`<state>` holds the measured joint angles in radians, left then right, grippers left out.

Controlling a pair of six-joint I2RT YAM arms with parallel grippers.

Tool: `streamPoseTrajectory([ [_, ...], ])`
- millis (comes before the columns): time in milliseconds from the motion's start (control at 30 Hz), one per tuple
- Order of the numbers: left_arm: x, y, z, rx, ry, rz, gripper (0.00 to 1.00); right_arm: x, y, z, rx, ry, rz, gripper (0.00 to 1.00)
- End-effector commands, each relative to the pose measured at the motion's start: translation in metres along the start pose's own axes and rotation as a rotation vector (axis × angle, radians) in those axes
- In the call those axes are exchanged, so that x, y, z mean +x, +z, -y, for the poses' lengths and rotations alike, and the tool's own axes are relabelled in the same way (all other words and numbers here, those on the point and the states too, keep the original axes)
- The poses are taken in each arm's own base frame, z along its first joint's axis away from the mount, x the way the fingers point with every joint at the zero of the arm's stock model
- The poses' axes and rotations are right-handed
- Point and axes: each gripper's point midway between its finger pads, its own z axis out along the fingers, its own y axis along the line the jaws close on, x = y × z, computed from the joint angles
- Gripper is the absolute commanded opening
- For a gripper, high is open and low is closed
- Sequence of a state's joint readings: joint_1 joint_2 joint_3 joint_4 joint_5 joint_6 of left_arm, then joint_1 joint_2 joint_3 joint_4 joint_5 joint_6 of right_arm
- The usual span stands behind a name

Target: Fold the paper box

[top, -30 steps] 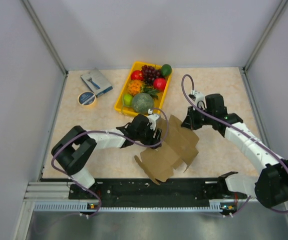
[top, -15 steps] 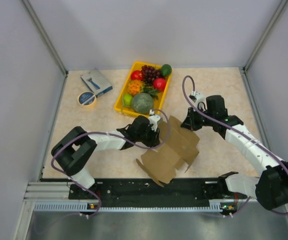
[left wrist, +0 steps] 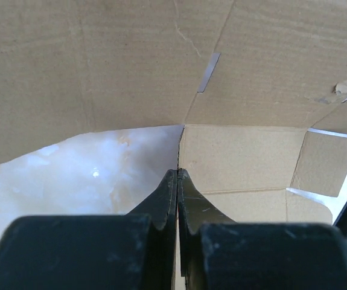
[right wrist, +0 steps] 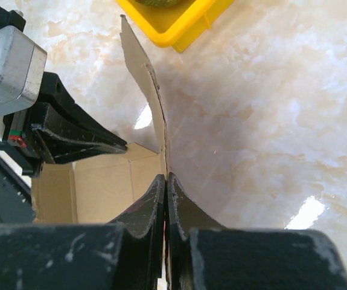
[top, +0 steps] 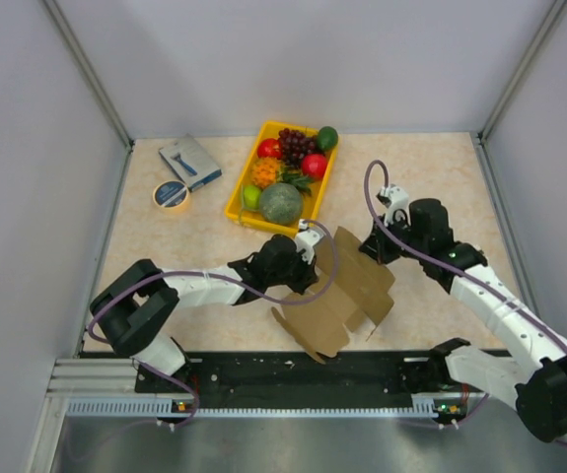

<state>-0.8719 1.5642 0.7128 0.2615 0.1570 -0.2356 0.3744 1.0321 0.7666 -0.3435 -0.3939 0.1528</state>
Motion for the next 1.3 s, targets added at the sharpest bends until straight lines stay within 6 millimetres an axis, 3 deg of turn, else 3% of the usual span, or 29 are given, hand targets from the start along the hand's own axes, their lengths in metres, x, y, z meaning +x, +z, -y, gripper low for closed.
streamPoseTrajectory([
  [0, -0.033, 0.002, -0.001, -0.026, 0.029, 0.096, 0.00, -0.017, -0.002, 0.001, 0.102, -0.115, 0.097, 0.00],
  [200, -0.041, 0.006, -0.001, -0.027, 0.048, 0.125, 0.01, -0.016, 0.002, -0.015, 0.149, -0.203, 0.154, 0.00],
  [433, -0.028, 0.001, 0.000, -0.003, 0.065, 0.118, 0.19, -0.009, 0.003, -0.025, 0.184, -0.322, 0.185, 0.00],
  [733, -0.014, -0.021, 0.003, 0.023, 0.016, 0.119, 0.42, 0.007, 0.014, -0.038, 0.163, -0.434, 0.136, 0.00],
  [867, -0.031, -0.041, 0.010, 0.071, 0.000, 0.158, 0.58, 0.009, 0.013, -0.044, 0.129, -0.480, 0.128, 0.00],
  [1000, -0.064, -0.061, 0.007, 0.101, -0.032, 0.238, 0.61, 0.007, 0.011, -0.045, 0.124, -0.508, 0.131, 0.00],
  [1200, -0.114, -0.064, 0.000, 0.071, 0.028, 0.337, 0.63, 0.004, 0.011, -0.051, 0.101, -0.534, 0.131, 0.00],
  [1267, -0.120, -0.059, -0.002, 0.068, 0.063, 0.344, 0.67, 0.004, 0.011, -0.055, 0.077, -0.544, 0.128, 0.00],
])
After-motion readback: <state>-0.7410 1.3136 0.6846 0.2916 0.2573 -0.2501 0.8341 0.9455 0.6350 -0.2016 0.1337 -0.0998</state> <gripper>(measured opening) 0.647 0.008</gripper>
